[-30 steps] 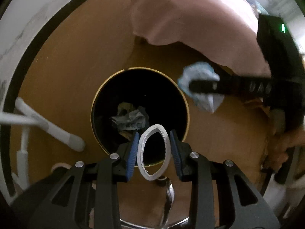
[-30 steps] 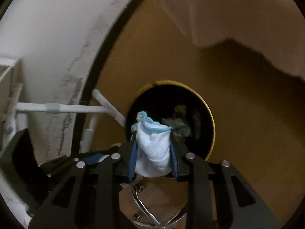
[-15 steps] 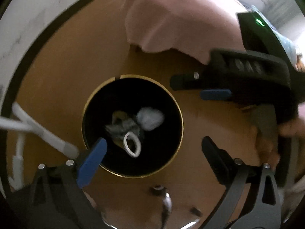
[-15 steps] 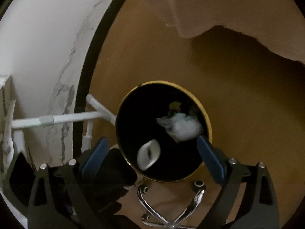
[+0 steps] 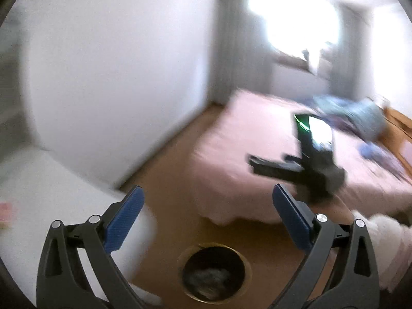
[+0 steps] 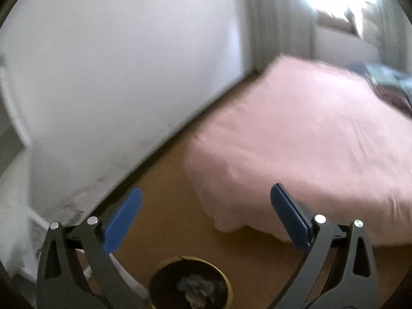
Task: Collect trash
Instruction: 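Grasp the clear plastic bag with the left tool while the right tool grasps the pink box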
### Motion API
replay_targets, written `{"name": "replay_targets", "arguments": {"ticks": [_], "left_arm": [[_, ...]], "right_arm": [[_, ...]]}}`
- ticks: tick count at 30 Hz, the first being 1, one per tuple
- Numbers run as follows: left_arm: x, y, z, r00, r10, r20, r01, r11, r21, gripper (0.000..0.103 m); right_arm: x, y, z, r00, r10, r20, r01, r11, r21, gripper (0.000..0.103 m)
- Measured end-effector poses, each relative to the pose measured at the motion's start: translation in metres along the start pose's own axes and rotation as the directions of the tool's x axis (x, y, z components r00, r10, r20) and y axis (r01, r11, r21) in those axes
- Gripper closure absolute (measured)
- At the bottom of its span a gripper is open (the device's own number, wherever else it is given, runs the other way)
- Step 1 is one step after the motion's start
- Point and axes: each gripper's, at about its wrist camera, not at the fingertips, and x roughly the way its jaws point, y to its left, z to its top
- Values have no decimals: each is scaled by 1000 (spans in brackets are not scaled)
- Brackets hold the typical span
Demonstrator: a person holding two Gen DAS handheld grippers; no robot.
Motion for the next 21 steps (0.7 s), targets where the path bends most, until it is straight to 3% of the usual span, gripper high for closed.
{"name": "replay_targets", "arguments": {"ticks": [3,6,8,11,13,14,15,17,18,19,21], "left_arm": [[-44,50,3,979,200,28,-198,978,-62,6],[-91,106,-12,920,391,-2,-387,910,-149,6],[-130,142,-29,859,510,-40,-507,837,-208,6],[-182,187,-60,745,655,-122,-659,696,-286,6],[-217,216,-83,675,713,-192,-729,604,-323,6],[-232,227,-92,656,723,-215,-746,578,-330,6],[-248,241,-101,636,734,-238,-764,554,-332,6],[-266,266,-107,576,766,-286,-812,494,-311,6],[-274,277,-108,560,773,-299,-824,481,-300,6],[-281,287,-107,557,772,-306,-827,481,-291,6],[-291,303,-108,569,766,-300,-821,508,-261,6]], "right_arm": [[-22,68,8,989,143,35,-139,985,-99,6],[-42,135,5,956,292,38,-277,936,-216,6],[-53,186,1,919,394,16,-371,879,-299,6],[-66,256,-2,830,553,-75,-539,758,-366,6],[-72,295,-5,769,620,-154,-627,687,-366,6],[-74,318,-9,735,648,-203,-670,644,-369,6],[-72,334,-11,722,652,-233,-684,622,-381,6],[-72,377,-26,724,618,-306,-684,587,-433,6],[-70,388,-28,729,599,-331,-680,578,-451,6],[-67,399,-32,730,583,-357,-680,567,-465,6],[-67,420,-47,720,567,-400,-692,539,-481,6]]}}
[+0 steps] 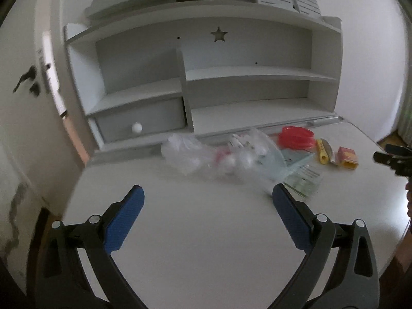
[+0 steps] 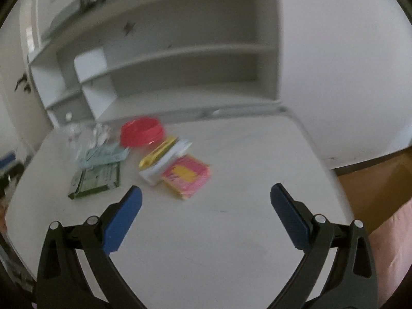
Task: Collect trash
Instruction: 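Grasp the clear plastic bag with the left tool while the right tool grasps the pink box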
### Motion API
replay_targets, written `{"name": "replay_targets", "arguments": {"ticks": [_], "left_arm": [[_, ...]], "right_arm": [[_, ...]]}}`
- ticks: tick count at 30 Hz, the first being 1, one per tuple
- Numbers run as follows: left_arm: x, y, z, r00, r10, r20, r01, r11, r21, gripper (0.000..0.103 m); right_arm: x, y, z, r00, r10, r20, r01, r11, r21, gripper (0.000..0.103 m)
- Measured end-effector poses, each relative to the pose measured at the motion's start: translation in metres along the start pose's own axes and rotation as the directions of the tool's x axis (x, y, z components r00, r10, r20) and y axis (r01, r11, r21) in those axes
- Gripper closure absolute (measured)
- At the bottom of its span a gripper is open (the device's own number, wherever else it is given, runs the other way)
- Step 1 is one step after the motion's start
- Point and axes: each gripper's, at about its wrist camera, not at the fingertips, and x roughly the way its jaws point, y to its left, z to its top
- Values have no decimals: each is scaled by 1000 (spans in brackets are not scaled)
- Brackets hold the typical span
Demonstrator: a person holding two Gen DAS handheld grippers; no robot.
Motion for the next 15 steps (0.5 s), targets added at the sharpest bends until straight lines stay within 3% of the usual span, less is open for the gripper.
{"name": "replay_targets", "arguments": {"ticks": [3,4,5,7,11,14,15], "left_arm": [[18,5,18,1000,0,4,0,996,94,6],[25,0,25,999,-47,-9,48,988,146,6],[34,-6,33,990,-133,-47,140,967,215,6],[48,-17,43,968,-230,-97,250,905,345,6],[78,-32,58,947,-238,-218,318,799,510,6],[105,-38,62,894,-284,-348,434,747,504,6],[112,-39,61,891,-273,-364,435,745,506,6]], "right_arm": [[15,12,0,1000,-9,-24,8,1000,-25,6],[18,16,1,999,-15,-31,14,1000,-27,6],[22,20,3,999,-22,-37,21,999,-31,6],[28,25,4,998,-43,-44,42,999,-32,6],[42,26,16,993,-106,-50,106,994,-1,6],[51,25,23,985,-160,-65,163,986,36,6],[58,26,25,982,-173,-77,176,984,37,6]]}}
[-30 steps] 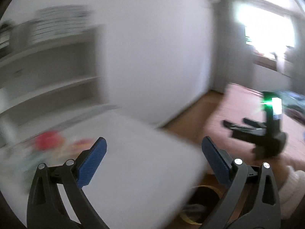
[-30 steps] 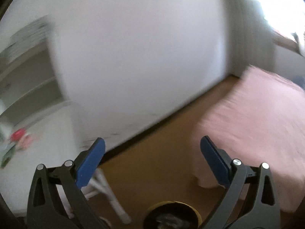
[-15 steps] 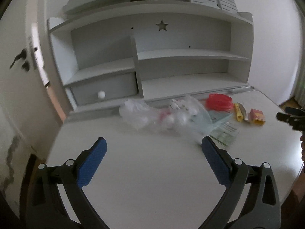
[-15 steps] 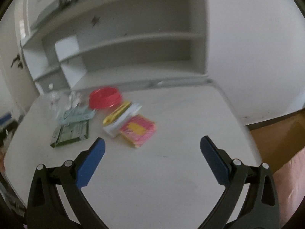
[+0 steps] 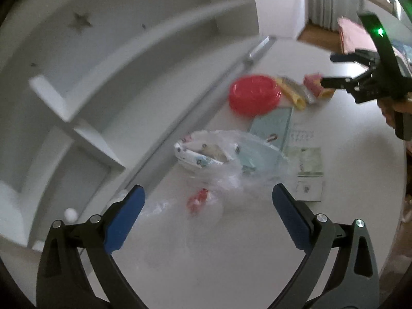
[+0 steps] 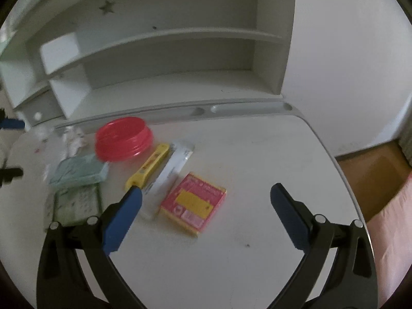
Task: Collect trash
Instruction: 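Grasp the clear plastic bag with the left tool while the right tool grasps the pink box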
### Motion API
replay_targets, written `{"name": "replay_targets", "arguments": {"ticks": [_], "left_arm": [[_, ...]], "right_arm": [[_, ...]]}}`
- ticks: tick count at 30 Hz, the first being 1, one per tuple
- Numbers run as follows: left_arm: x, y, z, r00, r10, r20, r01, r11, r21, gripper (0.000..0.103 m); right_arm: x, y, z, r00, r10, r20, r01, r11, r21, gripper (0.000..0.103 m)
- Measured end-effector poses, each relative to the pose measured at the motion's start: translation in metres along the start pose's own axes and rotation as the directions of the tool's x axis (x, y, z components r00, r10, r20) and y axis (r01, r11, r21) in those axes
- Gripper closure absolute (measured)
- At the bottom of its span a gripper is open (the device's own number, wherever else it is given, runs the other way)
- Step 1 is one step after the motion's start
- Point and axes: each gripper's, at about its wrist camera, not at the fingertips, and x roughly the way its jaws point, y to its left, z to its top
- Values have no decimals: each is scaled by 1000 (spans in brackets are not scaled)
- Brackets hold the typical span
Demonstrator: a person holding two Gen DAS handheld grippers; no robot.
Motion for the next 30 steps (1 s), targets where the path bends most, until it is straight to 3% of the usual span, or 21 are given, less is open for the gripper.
{"name": "replay_targets", "arguments": {"ticks": [5,9,11,15,20,23,24,25,26,29,30], "left_arm": [[36,2,-5,998,4,-59,-6,999,-38,6],[45,-1,-20,997,-2,-76,-5,996,-90,6],[44,-2,-30,996,-36,-76,25,989,-143,7],[31,-17,-44,991,-130,-42,119,972,-201,6],[22,-27,-51,998,42,-46,-52,968,-246,6],[24,-18,-50,998,43,-36,-53,939,-339,8],[26,-16,-50,998,37,-42,-50,929,-367,11],[28,-12,-51,999,29,-41,-43,919,-392,37],[29,-7,-53,1000,15,-11,-18,904,-427,48],[26,0,-61,998,58,15,-43,867,-496,66],[24,0,-65,997,69,34,-42,857,-514,66]], "right_arm": [[26,12,4,995,-92,-36,90,995,-47,6],[29,-2,4,993,-110,-52,108,993,-54,6],[28,-14,1,994,-86,-65,83,995,-52,6],[22,-33,-5,990,-122,-65,118,991,-67,6],[28,-47,-12,992,-32,-122,29,999,-19,6],[32,-43,-10,992,-32,-122,28,999,-34,6],[34,-41,-8,992,-22,-123,18,999,-41,6],[34,-40,-8,992,-12,-126,6,999,-46,6],[35,-40,-7,991,7,-131,-14,999,-48,6],[38,-40,-7,990,44,-137,-54,996,-69,6],[37,-39,-8,989,54,-138,-66,994,-83,7]]}}
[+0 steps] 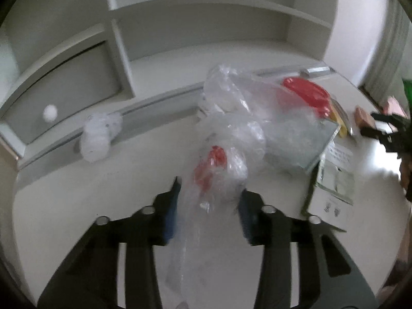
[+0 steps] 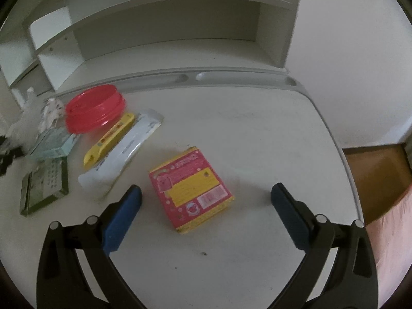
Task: Collect trash
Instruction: 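Grasp the clear plastic bag with the left tool while the right tool grasps the pink box, then carry the plastic bag and pink box over the floor bin and open both tools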
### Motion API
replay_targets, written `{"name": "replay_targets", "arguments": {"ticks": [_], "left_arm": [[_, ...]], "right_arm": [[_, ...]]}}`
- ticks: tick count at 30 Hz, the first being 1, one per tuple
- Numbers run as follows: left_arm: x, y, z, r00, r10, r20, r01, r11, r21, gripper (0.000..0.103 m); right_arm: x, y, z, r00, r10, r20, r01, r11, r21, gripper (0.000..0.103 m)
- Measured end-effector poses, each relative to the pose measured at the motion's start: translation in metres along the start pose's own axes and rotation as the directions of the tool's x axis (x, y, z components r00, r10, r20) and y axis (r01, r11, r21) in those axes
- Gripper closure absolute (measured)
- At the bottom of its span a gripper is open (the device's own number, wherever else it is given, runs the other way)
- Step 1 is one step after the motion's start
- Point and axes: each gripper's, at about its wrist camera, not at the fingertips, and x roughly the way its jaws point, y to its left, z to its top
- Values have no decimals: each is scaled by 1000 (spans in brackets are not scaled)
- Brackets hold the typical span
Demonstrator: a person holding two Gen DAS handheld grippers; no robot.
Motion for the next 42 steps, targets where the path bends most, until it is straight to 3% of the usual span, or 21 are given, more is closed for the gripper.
{"name": "replay_targets", "arguments": {"ticks": [1,2,4,31,34,38,42], "left_arm": [[1,0,-1,1000,4,15,-4,1000,-5,67],[1,-1,-3,1000,19,25,-19,1000,-3,68],[0,-6,-3,999,48,25,-49,999,16,69],[-1,5,-3,999,16,41,-14,999,-36,72],[-12,12,-3,994,19,110,-12,998,-66,74],[-50,10,3,977,34,211,-12,995,-104,75],[-100,-38,17,949,-39,314,56,997,-44,75]], "right_arm": [[-1,1,-1,1000,9,3,-9,1000,-13,14],[-3,2,-1,1000,26,14,-26,999,-28,29],[-10,6,-3,998,42,39,-40,998,-42,49],[-13,10,-2,998,48,44,-46,998,-50,49],[-16,11,-3,997,47,61,-44,998,-50,50],[-39,4,-9,980,95,176,-93,996,-18,50],[-65,-22,-23,944,195,266,-218,974,60,50]]}}
